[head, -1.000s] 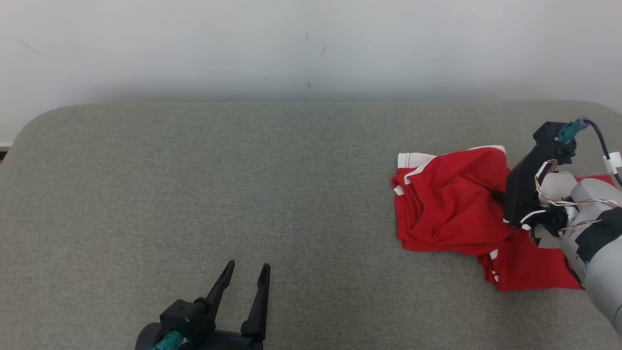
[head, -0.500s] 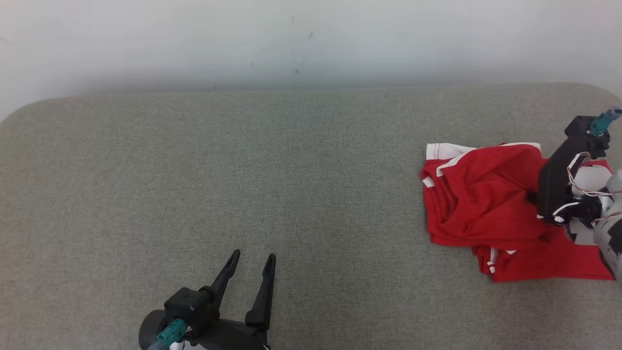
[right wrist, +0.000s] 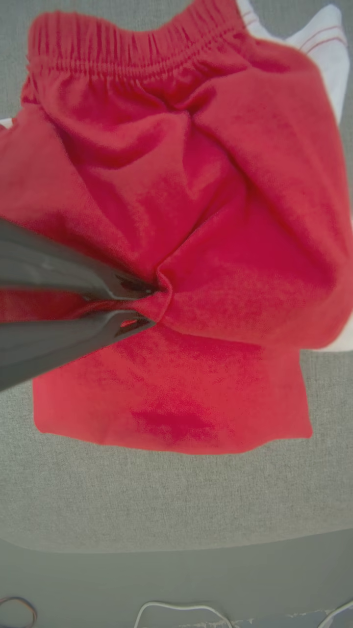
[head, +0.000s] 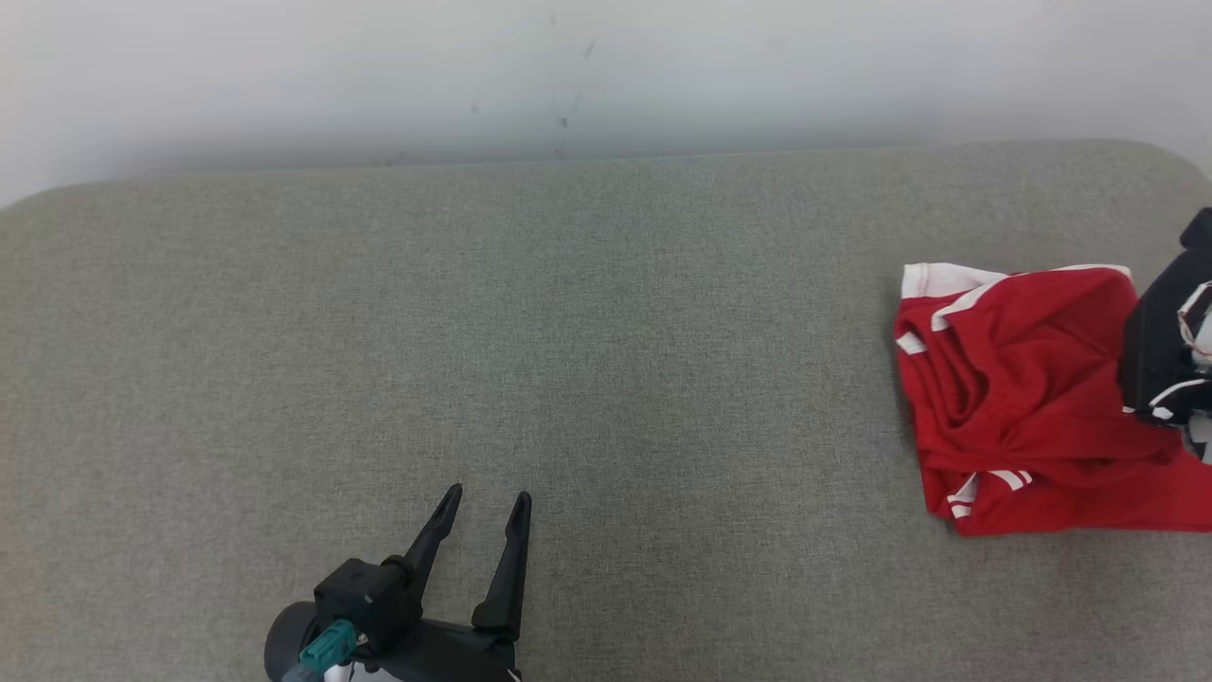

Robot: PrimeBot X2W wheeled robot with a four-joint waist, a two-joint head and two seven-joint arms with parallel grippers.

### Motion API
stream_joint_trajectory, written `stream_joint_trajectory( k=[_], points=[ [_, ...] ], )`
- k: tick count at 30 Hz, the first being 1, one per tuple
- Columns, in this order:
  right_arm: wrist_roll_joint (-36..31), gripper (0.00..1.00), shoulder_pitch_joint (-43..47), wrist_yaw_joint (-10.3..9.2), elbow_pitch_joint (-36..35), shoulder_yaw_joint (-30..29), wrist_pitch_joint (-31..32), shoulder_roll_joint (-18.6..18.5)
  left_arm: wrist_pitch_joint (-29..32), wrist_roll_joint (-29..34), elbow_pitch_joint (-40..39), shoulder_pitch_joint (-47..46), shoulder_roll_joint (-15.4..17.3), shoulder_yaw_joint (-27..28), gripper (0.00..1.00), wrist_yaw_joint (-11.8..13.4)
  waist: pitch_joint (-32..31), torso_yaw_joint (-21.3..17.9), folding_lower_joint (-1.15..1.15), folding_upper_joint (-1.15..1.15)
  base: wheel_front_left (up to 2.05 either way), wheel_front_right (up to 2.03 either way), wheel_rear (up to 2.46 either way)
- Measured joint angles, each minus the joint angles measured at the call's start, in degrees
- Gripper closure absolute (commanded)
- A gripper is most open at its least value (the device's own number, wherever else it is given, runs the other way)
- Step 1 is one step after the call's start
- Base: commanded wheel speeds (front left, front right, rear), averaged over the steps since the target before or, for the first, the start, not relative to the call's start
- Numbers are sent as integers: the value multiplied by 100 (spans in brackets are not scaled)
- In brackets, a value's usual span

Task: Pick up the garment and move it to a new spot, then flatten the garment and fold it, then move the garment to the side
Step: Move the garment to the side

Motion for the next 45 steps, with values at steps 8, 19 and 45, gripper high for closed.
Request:
stream_joint_trajectory(
  k=[8,19,45],
  points=[
    [-64,100,-1,-92,43,52,5,-200,1,0,-3,-95,-2,-7,0,-1,83,-20,0,0,0,0,0],
    [-400,0,119,-118,47,356,-112,-255,8,-1,55,-116,12,32,0,0,136,28,0,0,0,0,0],
    [344,0,1980,58,-1715,-568,-3838,9,-59,-170,160,534,506,738,0,126,-890,-532,-1,-2,0,0,0]
  ],
)
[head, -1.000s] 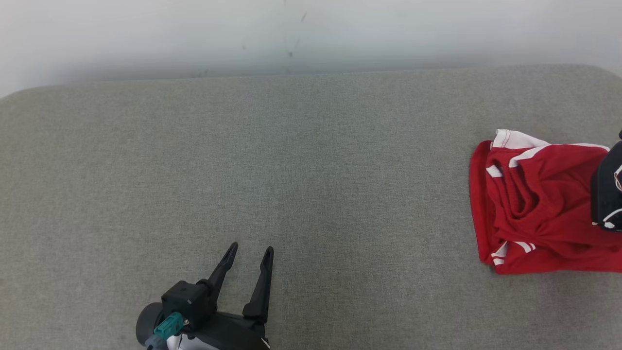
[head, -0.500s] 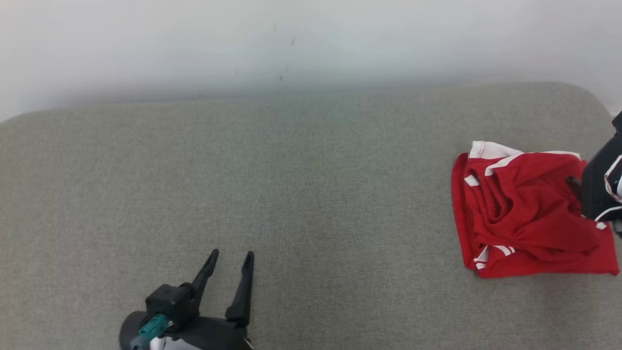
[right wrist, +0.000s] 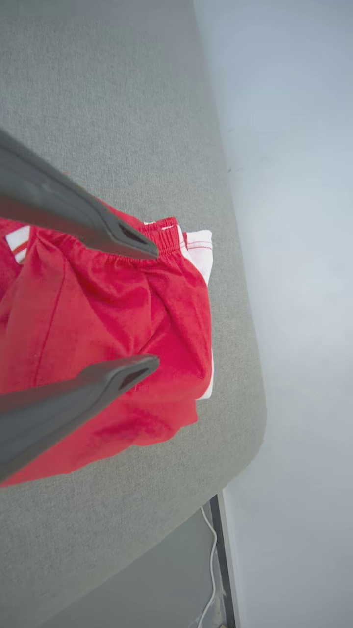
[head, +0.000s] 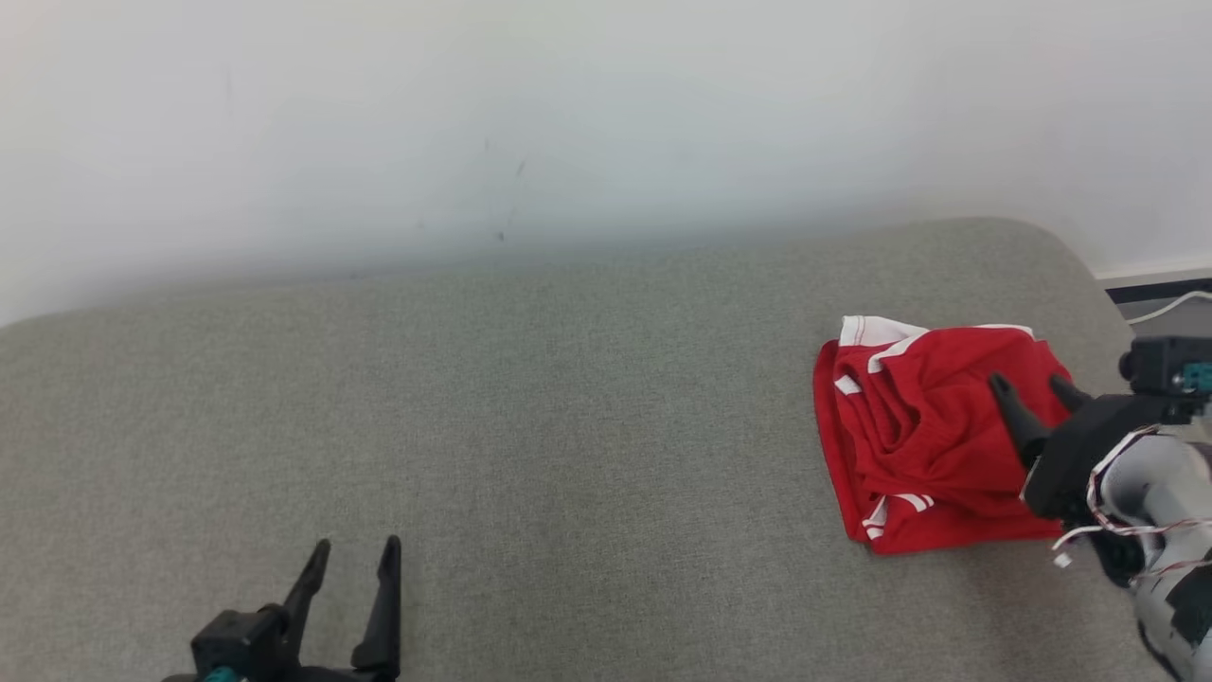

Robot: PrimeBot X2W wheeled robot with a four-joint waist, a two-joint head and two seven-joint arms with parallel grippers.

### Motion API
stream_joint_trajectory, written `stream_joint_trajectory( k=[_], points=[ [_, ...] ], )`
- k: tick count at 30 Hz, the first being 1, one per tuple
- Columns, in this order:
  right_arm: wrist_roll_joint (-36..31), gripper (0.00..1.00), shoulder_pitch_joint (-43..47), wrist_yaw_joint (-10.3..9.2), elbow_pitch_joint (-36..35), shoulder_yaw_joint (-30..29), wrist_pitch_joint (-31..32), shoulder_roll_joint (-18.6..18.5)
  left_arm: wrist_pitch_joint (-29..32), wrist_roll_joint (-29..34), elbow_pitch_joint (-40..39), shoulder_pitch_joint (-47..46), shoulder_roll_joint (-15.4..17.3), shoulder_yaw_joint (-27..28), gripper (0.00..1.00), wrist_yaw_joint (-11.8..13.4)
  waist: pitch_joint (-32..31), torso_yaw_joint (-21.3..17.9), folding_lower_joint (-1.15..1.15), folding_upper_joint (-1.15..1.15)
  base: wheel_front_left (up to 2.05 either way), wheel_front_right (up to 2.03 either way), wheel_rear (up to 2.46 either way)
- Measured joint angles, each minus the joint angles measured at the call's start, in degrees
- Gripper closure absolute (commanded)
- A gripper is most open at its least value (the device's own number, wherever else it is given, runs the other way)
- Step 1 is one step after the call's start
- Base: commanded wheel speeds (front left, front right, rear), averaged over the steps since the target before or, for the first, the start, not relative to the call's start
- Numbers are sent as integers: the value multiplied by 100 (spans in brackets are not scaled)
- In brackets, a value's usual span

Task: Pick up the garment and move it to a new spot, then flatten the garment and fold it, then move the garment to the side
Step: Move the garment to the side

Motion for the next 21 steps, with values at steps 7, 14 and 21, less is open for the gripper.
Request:
stream_joint_trajectory(
  k=[7,14,21],
  points=[
    [-191,0,505,-36,-853,0,-1125,208,-43,-20,-178,154,123,203,0,71,-176,-76,0,0,0,0,0],
    [-322,0,1213,-335,-1592,-115,-1098,180,-46,-20,-371,380,261,424,0,89,-328,-58,0,0,0,0,0],
    [-523,0,1850,-730,-2450,-411,-1055,19,-49,-25,-570,647,321,577,0,135,-424,-103,1,1,0,0,0]
  ],
)
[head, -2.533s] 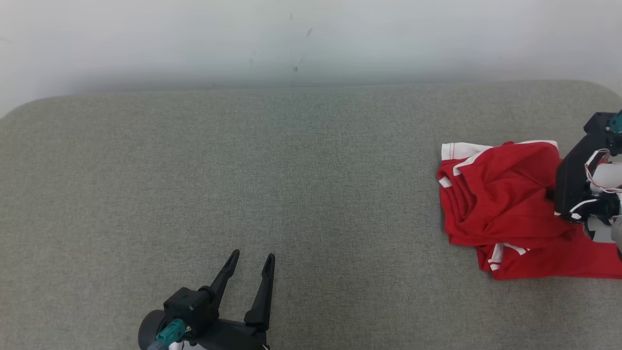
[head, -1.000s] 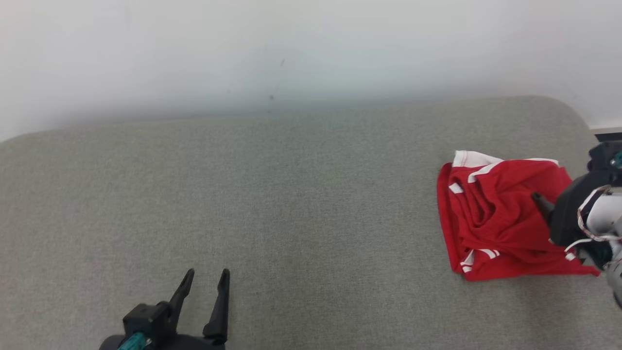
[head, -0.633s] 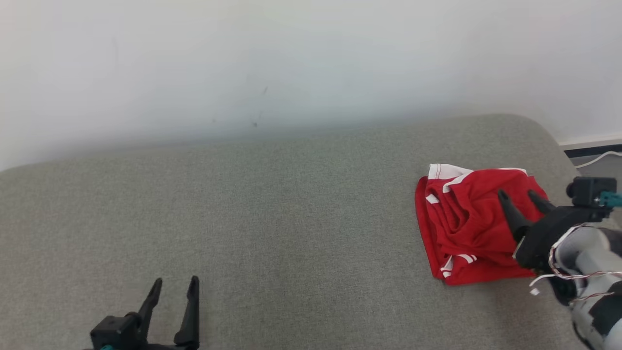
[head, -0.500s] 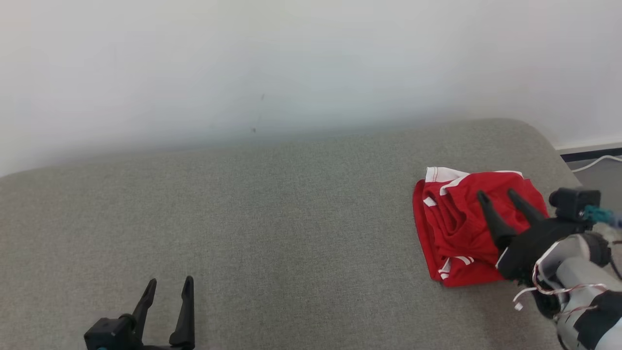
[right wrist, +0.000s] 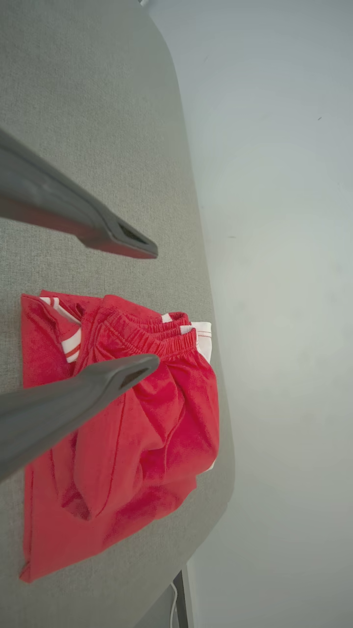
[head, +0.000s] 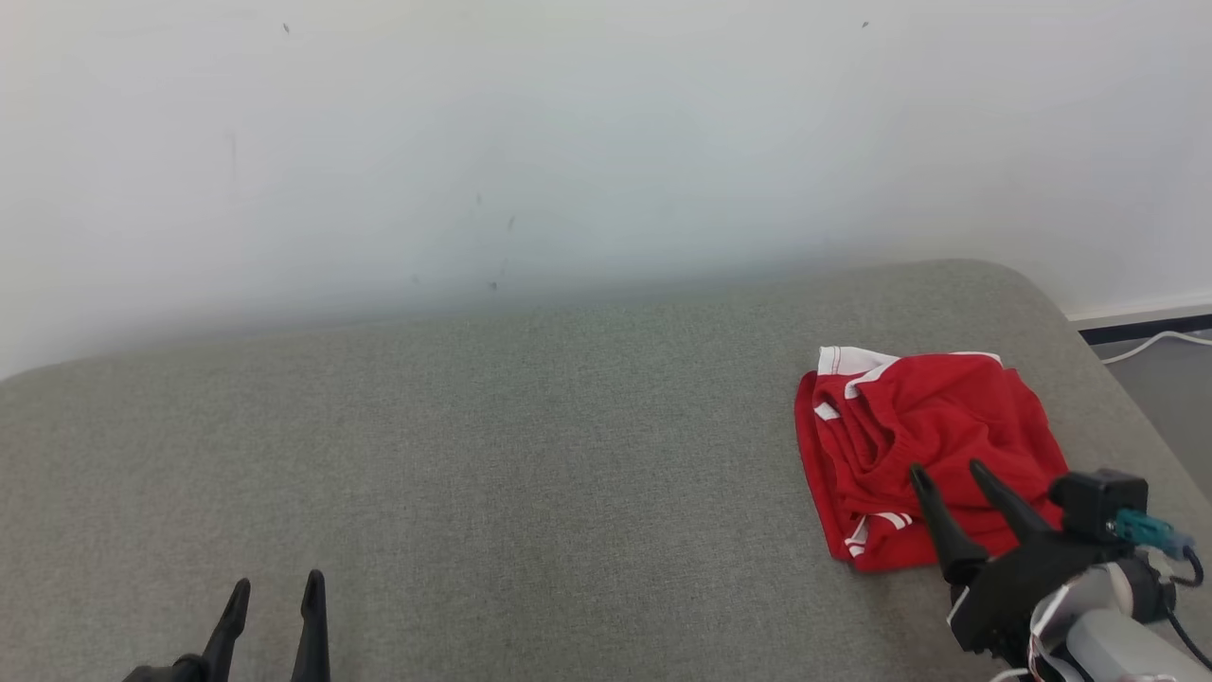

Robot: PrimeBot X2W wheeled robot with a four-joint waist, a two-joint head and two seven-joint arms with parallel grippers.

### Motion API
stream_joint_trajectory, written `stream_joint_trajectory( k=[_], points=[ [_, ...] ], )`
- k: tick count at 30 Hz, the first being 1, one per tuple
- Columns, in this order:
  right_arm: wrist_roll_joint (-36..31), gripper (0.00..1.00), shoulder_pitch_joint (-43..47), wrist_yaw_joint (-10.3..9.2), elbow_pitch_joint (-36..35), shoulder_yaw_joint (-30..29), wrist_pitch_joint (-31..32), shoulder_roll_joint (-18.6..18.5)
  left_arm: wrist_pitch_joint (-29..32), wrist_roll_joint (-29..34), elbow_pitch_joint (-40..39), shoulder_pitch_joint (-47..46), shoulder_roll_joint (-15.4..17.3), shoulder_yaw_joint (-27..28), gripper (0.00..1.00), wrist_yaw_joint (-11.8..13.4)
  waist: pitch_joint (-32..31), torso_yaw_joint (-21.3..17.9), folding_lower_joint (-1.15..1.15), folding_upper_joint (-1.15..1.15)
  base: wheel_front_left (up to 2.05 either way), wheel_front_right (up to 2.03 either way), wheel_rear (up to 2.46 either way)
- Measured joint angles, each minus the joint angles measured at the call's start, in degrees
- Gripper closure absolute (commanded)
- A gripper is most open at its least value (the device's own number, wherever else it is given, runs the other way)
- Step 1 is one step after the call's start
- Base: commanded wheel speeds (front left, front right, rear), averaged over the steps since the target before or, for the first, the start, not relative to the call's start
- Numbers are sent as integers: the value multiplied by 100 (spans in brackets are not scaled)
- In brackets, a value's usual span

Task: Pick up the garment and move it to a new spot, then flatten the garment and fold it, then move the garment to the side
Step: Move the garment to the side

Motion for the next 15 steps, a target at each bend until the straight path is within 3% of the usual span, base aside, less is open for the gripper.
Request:
stream_joint_trajectory(
  k=[6,15],
  points=[
    [-341,0,803,-482,-1101,-497,0,-272,2,0,-230,287,22,204,0,10,-38,-45,-1,0,0,0,0],
    [-928,0,1309,-671,-2082,-1000,-1,-570,248,220,-495,503,159,408,0,49,72,-123,0,0,0,0,0]
  ],
)
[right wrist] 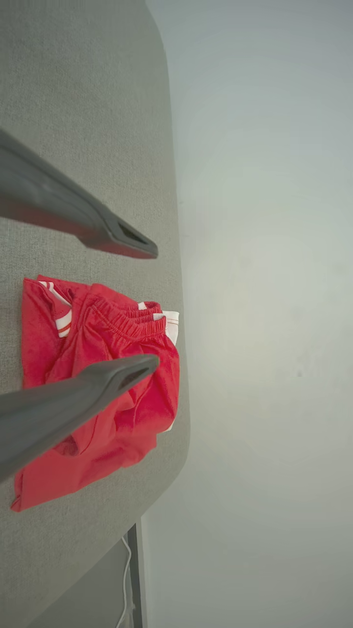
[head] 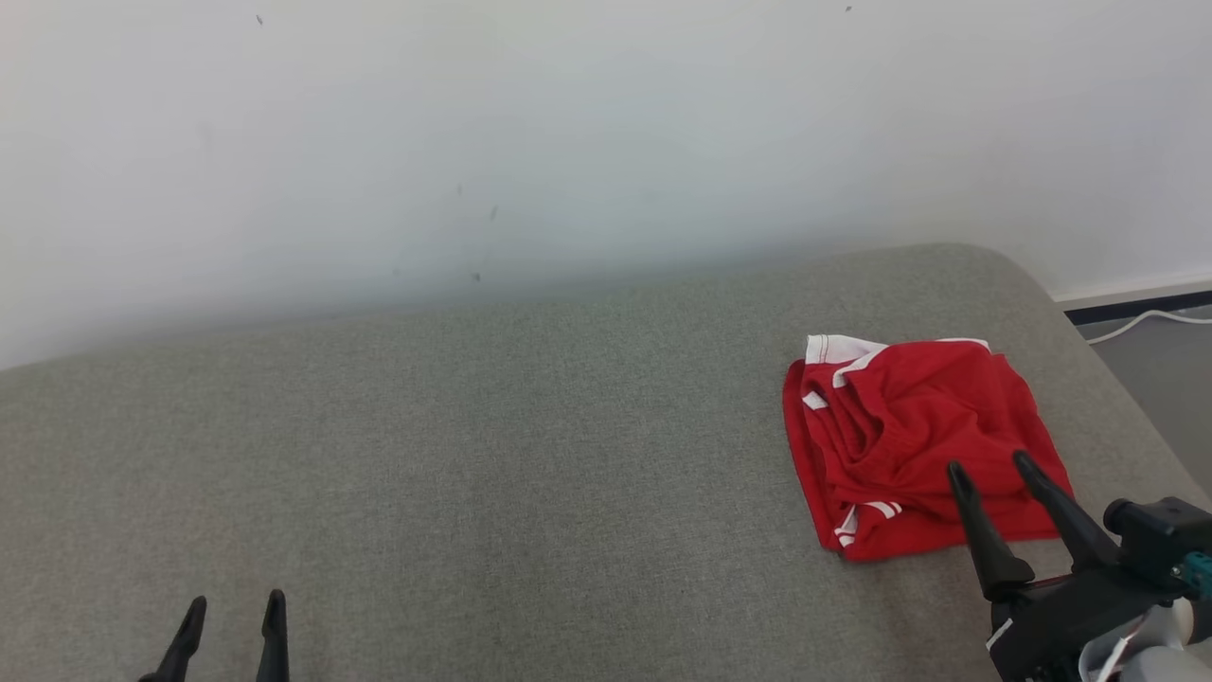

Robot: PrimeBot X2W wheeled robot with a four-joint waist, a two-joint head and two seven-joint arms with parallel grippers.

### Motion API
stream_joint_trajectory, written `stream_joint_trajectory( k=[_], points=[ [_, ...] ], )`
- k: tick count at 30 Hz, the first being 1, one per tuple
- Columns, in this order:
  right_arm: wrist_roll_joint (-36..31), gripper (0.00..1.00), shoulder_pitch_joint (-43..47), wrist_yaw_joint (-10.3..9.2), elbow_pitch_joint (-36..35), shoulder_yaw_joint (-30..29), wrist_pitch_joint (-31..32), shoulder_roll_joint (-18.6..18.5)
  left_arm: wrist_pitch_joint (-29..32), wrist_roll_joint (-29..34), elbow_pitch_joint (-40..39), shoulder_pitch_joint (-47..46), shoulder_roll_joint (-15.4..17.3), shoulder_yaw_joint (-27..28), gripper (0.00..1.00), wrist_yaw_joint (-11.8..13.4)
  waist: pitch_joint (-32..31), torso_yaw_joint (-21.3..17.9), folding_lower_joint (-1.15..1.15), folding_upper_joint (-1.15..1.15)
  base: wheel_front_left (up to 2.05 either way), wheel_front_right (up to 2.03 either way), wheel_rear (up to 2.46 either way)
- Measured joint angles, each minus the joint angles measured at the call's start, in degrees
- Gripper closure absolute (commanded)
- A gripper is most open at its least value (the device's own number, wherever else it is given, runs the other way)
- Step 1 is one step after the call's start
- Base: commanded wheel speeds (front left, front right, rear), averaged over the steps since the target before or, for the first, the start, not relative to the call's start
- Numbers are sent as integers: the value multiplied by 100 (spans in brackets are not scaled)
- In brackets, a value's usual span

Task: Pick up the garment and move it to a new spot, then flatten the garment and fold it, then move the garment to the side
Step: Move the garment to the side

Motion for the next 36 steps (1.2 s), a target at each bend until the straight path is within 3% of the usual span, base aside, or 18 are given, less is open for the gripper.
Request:
stream_joint_trajectory(
  k=[5,12,21,36],
  points=[
    [-187,0,313,-12,-470,-385,0,-38,167,254,-230,18,119,62,0,3,71,-25,0,0,0,0,0],
    [-372,0,699,-18,-829,-981,0,86,216,183,-506,32,-168,286,0,4,121,-13,0,0,0,0,0],
    [-829,0,1011,-18,-1043,-1575,0,350,375,302,-694,120,-149,539,0,4,160,-23,0,0,0,0,0],
    [-1222,0,1213,-18,-1338,-1992,0,656,576,328,-966,137,-254,638,0,4,188,-31,0,0,0,0,0]
  ],
)
